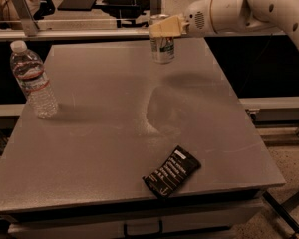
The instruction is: Place 7up can upright
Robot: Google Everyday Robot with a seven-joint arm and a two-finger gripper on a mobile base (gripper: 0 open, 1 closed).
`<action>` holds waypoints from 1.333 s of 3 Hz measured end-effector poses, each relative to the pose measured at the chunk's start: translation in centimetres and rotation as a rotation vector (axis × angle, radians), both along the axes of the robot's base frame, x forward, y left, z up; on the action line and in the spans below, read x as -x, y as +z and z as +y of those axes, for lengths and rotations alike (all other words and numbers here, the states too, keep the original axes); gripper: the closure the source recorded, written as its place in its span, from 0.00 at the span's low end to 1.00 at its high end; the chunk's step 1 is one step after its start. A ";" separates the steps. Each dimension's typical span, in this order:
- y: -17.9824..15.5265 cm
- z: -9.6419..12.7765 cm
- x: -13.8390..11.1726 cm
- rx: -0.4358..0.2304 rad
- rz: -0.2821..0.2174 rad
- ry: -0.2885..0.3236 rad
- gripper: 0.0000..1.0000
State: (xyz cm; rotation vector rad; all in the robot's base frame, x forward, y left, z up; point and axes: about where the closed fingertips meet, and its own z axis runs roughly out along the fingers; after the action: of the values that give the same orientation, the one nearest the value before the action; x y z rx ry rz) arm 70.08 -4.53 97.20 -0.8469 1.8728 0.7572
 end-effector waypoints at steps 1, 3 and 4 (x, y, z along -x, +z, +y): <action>-1.5 -0.4 -0.9 -0.017 -0.042 -0.034 1.00; -5.2 -2.0 -3.5 -0.050 -0.130 -0.081 0.99; -6.1 -2.7 -4.2 -0.056 -0.158 -0.103 0.79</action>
Offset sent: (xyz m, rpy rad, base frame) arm 0.0359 -0.0241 -0.0541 0.0424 -0.1340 -0.0892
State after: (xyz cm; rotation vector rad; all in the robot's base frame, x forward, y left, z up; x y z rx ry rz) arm 74.30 -7.18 91.09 -0.7471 1.7332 0.6568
